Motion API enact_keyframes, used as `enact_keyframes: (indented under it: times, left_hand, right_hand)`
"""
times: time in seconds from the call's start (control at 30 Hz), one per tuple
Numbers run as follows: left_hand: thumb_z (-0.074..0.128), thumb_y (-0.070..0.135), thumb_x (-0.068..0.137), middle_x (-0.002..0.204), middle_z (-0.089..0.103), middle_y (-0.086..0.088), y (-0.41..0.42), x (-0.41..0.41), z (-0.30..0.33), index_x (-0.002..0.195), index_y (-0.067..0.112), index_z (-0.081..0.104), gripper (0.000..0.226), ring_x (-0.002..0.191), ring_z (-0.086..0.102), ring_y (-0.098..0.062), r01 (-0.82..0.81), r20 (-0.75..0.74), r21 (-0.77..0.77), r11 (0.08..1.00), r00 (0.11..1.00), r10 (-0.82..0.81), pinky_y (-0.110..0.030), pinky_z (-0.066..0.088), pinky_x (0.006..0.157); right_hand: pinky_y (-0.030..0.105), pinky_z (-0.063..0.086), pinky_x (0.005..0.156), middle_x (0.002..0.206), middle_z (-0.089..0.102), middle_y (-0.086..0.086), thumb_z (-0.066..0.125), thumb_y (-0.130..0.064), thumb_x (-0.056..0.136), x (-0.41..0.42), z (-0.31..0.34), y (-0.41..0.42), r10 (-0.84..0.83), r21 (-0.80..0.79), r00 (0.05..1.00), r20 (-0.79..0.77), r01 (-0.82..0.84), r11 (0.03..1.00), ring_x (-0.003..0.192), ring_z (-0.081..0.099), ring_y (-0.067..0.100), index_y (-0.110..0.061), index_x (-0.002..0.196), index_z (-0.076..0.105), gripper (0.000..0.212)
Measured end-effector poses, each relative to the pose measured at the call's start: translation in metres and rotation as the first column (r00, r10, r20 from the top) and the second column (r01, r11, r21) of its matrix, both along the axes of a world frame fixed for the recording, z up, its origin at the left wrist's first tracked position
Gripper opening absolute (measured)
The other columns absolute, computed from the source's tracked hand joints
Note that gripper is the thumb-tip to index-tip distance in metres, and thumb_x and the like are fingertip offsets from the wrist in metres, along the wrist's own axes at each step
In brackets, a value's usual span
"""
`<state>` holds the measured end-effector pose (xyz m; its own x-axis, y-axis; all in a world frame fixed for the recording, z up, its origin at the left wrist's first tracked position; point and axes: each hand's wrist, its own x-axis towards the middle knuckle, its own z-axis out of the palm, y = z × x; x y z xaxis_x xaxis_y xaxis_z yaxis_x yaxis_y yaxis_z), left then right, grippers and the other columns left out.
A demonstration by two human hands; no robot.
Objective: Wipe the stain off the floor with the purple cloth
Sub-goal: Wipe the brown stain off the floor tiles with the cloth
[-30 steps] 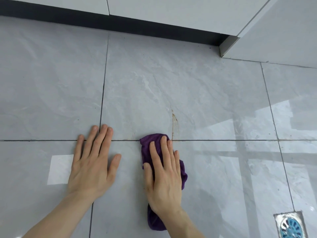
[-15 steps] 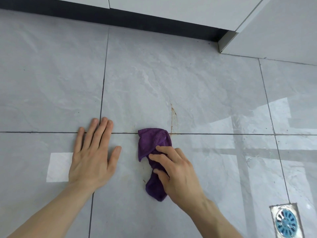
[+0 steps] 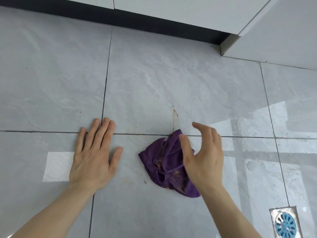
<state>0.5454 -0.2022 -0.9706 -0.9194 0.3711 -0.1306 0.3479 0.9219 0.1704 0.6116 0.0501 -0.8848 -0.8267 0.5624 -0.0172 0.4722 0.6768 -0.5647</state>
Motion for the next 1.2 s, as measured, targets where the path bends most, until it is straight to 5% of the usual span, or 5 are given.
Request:
enact_keyframes:
  times: [0.23, 0.43, 0.73, 1.0, 1.2]
  left_hand:
    - [0.029, 0.051, 0.098, 0.172, 0.020, -0.004, 0.000, -0.001, 0.000, 0.163, 0.013, 0.018, 0.076, 0.161, 0.012, -0.023, 0.008, -0.015, -0.002, 1.000, 1.000, -0.008, -0.054, 0.014, 0.130]
    - [0.031, 0.050, 0.097, 0.172, 0.022, -0.004, 0.000, -0.001, 0.001, 0.163, 0.012, 0.020, 0.077, 0.161, 0.013, -0.023, 0.008, -0.015, 0.006, 1.000, 1.000, -0.008, -0.055, 0.015, 0.129]
    - [0.030, 0.051, 0.096, 0.172, 0.021, -0.004, 0.001, 0.000, 0.002, 0.163, 0.012, 0.019, 0.078, 0.161, 0.012, -0.023, 0.002, -0.002, -0.007, 1.000, 1.000, -0.002, -0.054, 0.014, 0.130]
    - [0.031, 0.051, 0.096, 0.171, 0.023, -0.005, 0.001, -0.001, 0.002, 0.162, 0.011, 0.021, 0.078, 0.161, 0.015, -0.025, 0.001, -0.007, -0.019, 1.000, 1.000, -0.001, -0.055, 0.016, 0.129]
    - [0.035, 0.049, 0.094, 0.170, 0.028, -0.006, 0.002, -0.001, 0.003, 0.162, 0.011, 0.024, 0.078, 0.159, 0.021, -0.027, -0.007, -0.025, 0.005, 1.000, 1.000, 0.007, -0.056, 0.018, 0.128]
  right_hand:
    - [0.057, 0.013, 0.128, 0.174, 0.006, 0.009, 0.034, -0.086, 0.088, 0.033, -0.052, -0.073, 0.054, 0.136, 0.950, 0.307, -0.100, 0.986, 0.161, 0.001, 0.031, -0.018, 0.163, 0.020, 0.102]
    - [0.055, 0.021, 0.126, 0.171, 0.021, 0.001, 0.062, -0.014, 0.098, 0.030, -0.084, -0.036, 0.135, 0.009, 0.990, -0.035, -0.135, 0.991, 0.160, 0.013, 0.020, -0.018, 0.151, 0.044, 0.056]
    - [0.036, 0.008, 0.130, 0.172, 0.019, -0.008, 0.025, -0.036, 0.112, -0.088, -0.049, 0.023, -0.354, -0.452, 0.935, -0.006, 0.313, 0.835, 0.160, 0.009, 0.016, -0.027, 0.163, 0.020, 0.052]
    - [0.059, 0.005, 0.127, 0.175, 0.005, -0.001, 0.025, -0.046, 0.109, -0.082, -0.079, 0.000, 0.256, 0.191, 0.945, 0.205, -0.295, 0.936, 0.161, 0.000, 0.029, -0.042, 0.160, 0.021, 0.051]
    - [0.062, 0.011, 0.126, 0.174, 0.007, -0.001, 0.033, -0.046, 0.108, -0.021, -0.078, -0.030, 0.330, 0.229, 0.901, 0.282, -0.397, 0.889, 0.161, -0.001, 0.032, -0.042, 0.161, 0.021, 0.054]
